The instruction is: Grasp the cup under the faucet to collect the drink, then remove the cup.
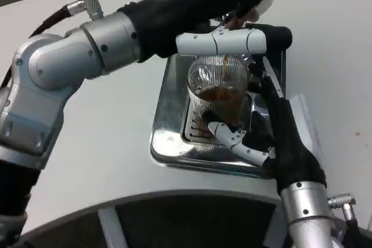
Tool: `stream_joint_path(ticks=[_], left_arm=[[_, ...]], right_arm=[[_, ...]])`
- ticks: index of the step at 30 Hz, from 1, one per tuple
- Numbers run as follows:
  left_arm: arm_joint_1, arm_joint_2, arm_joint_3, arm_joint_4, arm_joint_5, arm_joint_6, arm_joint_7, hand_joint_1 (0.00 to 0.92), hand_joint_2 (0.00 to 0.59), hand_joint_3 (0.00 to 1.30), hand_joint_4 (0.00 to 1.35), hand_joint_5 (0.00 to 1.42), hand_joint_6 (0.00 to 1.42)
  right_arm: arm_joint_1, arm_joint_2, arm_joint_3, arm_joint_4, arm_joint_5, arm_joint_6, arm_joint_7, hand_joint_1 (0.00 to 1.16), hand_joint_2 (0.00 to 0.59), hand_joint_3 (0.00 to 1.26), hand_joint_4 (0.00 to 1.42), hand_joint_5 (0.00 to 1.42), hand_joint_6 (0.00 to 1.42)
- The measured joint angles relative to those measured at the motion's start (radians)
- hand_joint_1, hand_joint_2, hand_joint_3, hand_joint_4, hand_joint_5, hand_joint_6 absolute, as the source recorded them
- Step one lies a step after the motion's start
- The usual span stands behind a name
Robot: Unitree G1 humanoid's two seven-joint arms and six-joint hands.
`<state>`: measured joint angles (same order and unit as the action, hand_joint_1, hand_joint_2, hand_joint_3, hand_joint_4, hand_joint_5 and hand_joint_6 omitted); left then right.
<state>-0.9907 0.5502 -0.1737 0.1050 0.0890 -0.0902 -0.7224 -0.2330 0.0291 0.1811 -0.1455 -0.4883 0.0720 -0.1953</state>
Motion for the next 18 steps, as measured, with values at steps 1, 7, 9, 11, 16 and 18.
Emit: stream_joint_path(ticks=[1,7,9,11,16,18], left_arm=[[0.000,0.001,0.001,0.000,0.000,0.000,0.000,0.000,0.091,0.10,0.00,0.00,0.11],[0.000,0.007,0.004,-0.001,-0.001,0.000,-0.005,0.000,0.091,0.10,0.00,0.00,0.11],[0.000,0.011,0.006,-0.001,-0.001,0.000,-0.008,0.000,0.091,0.10,0.00,0.00,0.11],[0.000,0.012,0.007,-0.002,-0.001,0.000,-0.010,0.000,0.091,0.10,0.00,0.00,0.11],[0.000,0.016,0.007,-0.004,-0.003,0.000,-0.012,0.000,0.090,0.10,0.00,0.00,0.11],[0.000,0.018,0.007,-0.005,-0.003,0.000,-0.012,0.000,0.090,0.10,0.00,0.00,0.11]], right_arm=[[-0.004,0.003,0.002,0.008,0.000,0.000,-0.007,0.78,0.225,0.05,0.09,0.18,0.19],[-0.021,0.017,0.008,0.038,0.000,0.000,-0.029,0.78,0.224,0.04,0.09,0.18,0.19],[-0.028,0.022,0.012,0.048,0.000,0.000,-0.037,0.78,0.224,0.04,0.09,0.18,0.19],[-0.033,0.025,0.015,0.060,-0.001,0.001,-0.043,0.78,0.224,0.04,0.08,0.18,0.19],[-0.038,0.032,0.017,0.075,0.000,0.002,-0.049,0.78,0.224,0.04,0.08,0.18,0.19],[-0.039,0.036,0.018,0.076,0.000,0.003,-0.049,0.78,0.224,0.03,0.08,0.18,0.18]])
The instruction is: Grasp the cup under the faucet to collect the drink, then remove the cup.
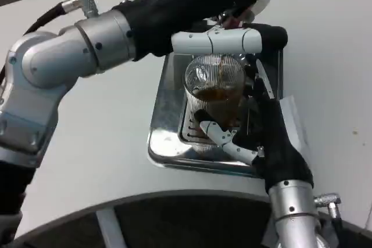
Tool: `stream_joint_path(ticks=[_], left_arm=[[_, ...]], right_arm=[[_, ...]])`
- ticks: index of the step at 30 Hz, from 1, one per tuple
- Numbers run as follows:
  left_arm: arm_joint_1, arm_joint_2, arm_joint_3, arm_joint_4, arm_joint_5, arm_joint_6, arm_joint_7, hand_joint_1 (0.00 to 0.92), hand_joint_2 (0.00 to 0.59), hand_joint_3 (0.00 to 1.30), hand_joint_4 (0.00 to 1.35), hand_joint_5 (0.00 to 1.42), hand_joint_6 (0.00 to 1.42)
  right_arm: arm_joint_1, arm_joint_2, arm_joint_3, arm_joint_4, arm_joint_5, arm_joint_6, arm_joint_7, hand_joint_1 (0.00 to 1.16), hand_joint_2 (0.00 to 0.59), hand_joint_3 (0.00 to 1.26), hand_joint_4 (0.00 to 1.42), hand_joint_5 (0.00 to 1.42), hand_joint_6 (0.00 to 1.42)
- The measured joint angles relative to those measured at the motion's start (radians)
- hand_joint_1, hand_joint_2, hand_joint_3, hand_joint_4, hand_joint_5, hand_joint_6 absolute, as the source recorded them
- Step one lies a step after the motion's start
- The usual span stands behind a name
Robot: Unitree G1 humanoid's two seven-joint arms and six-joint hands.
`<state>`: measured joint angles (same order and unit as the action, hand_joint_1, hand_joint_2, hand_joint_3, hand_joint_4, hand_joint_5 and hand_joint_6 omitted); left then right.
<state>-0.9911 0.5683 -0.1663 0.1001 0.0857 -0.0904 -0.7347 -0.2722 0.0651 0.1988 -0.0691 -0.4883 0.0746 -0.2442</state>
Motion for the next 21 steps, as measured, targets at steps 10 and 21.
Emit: stream_joint_path(ticks=[10,21], left_arm=[[0.000,0.007,0.001,-0.002,-0.009,0.000,-0.006,0.000,0.091,0.10,0.00,0.01,0.11],[0.000,0.012,0.002,-0.006,-0.011,0.002,-0.008,0.000,0.092,0.10,0.00,0.01,0.11]], right_arm=[[-0.022,0.009,0.004,0.018,0.001,0.018,0.000,0.78,0.224,0.03,0.07,0.18,0.18],[-0.039,0.014,0.008,0.026,0.006,0.033,0.001,0.77,0.213,0.03,0.07,0.18,0.17]])
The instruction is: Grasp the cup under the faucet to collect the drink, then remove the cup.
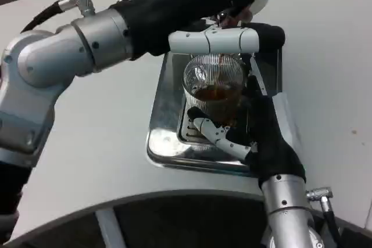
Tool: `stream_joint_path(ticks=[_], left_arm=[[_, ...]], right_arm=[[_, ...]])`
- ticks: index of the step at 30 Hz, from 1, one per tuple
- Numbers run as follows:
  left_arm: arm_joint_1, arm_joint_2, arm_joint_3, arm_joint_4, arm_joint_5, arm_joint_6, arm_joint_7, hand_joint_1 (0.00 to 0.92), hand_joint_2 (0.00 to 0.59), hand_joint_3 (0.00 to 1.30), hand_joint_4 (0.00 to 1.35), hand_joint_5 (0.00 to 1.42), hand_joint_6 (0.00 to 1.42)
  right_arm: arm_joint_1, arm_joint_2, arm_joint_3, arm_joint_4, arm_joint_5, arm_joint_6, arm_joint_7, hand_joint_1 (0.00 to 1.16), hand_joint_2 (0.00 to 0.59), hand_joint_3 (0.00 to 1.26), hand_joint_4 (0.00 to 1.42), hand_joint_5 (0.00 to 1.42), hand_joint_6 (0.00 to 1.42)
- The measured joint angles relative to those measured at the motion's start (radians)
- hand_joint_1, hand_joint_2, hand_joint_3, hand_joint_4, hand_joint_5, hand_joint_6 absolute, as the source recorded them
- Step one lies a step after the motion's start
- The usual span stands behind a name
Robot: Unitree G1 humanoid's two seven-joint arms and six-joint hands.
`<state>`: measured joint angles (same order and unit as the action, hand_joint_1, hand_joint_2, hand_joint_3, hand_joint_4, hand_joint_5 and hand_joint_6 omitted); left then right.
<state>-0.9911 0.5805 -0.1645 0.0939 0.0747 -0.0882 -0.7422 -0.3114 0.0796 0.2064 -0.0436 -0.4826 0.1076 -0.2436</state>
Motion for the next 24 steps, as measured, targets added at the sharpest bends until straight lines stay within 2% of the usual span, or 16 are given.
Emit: stream_joint_path(ticks=[19,24], left_arm=[[-0.001,0.004,0.001,-0.005,0.000,0.003,-0.003,0.000,0.097,0.10,0.00,0.01,0.11],[-0.002,0.004,0.001,-0.005,0.000,0.004,-0.004,0.000,0.100,0.10,0.00,0.01,0.11]], right_arm=[[-0.041,0.010,0.005,0.027,0.006,0.022,0.000,0.76,0.225,0.02,0.06,0.17,0.16],[-0.051,0.010,0.005,0.029,0.006,0.034,0.000,0.76,0.229,0.06,0.13,0.22,0.20]])
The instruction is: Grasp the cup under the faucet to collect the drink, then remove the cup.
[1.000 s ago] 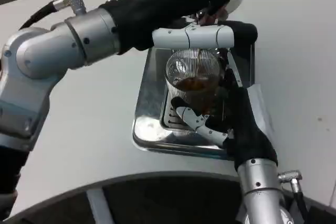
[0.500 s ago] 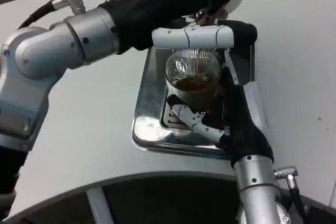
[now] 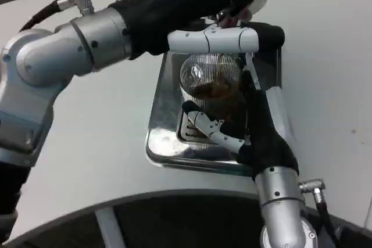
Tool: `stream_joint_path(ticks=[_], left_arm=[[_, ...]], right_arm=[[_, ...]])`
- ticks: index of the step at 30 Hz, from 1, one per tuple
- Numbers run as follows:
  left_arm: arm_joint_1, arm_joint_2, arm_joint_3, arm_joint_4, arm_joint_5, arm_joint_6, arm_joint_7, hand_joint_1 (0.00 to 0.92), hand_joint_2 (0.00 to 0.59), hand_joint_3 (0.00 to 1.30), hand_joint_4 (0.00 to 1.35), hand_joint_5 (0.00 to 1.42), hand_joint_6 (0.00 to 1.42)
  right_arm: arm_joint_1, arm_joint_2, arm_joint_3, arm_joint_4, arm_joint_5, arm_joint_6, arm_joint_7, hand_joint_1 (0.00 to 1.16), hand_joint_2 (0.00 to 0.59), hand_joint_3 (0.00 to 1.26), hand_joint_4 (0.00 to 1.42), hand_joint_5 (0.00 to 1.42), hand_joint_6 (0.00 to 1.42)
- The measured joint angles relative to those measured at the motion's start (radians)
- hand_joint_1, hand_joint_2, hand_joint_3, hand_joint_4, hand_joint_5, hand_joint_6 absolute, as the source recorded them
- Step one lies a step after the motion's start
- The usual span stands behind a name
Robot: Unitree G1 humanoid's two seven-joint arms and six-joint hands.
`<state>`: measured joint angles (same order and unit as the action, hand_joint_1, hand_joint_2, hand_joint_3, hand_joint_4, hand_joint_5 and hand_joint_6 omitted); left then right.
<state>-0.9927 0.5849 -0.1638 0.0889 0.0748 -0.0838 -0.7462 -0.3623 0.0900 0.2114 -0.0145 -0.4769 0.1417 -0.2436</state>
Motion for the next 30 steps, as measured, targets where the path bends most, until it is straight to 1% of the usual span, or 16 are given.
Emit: stream_joint_path(ticks=[4,6,9,13,15,19,24,30], left_arm=[[0.000,0.000,0.000,0.000,0.000,0.000,0.000,0.000,0.101,0.10,0.00,0.01,0.11],[-0.001,0.000,0.000,0.000,0.000,0.001,0.000,0.000,0.101,0.10,0.00,0.01,0.11],[-0.001,0.000,0.000,-0.003,0.000,0.005,0.000,0.000,0.097,0.10,0.00,0.01,0.11],[0.000,0.002,0.002,-0.010,0.000,0.008,-0.001,0.000,0.094,0.10,0.00,0.02,0.11],[0.002,0.002,0.005,-0.014,-0.001,0.010,-0.001,0.000,0.094,0.10,0.00,0.02,0.12],[0.005,0.002,0.011,-0.022,-0.001,0.014,-0.001,0.000,0.091,0.10,0.00,0.03,0.12],[0.011,0.003,0.023,-0.031,-0.002,0.016,-0.001,0.000,0.089,0.10,0.00,0.04,0.13],[0.040,-0.001,0.048,-0.045,-0.029,0.012,0.015,0.000,0.087,0.10,0.00,0.08,0.16]], right_arm=[[-0.004,0.004,0.001,0.002,-0.002,0.004,-0.008,0.76,0.229,0.08,0.16,0.23,0.22],[-0.005,0.007,0.004,0.005,-0.007,0.004,-0.016,0.76,0.231,0.14,0.22,0.28,0.26],[-0.006,0.008,0.011,0.008,-0.011,0.005,-0.028,0.77,0.229,0.19,0.26,0.32,0.31],[-0.010,0.010,0.021,0.015,-0.021,0.005,-0.066,0.78,0.224,0.27,0.33,0.38,0.38],[-0.011,0.011,0.030,0.019,-0.026,0.005,-0.081,0.79,0.227,0.31,0.37,0.41,0.42],[-0.011,0.011,0.035,0.022,-0.028,0.002,-0.113,0.80,0.239,0.38,0.43,0.46,0.46],[-0.008,0.011,0.038,0.027,-0.027,-0.013,-0.150,0.81,0.240,0.42,0.47,0.50,0.49],[0.003,0.007,0.038,0.028,-0.027,-0.036,-0.182,0.81,0.240,0.48,0.53,0.57,0.58]])
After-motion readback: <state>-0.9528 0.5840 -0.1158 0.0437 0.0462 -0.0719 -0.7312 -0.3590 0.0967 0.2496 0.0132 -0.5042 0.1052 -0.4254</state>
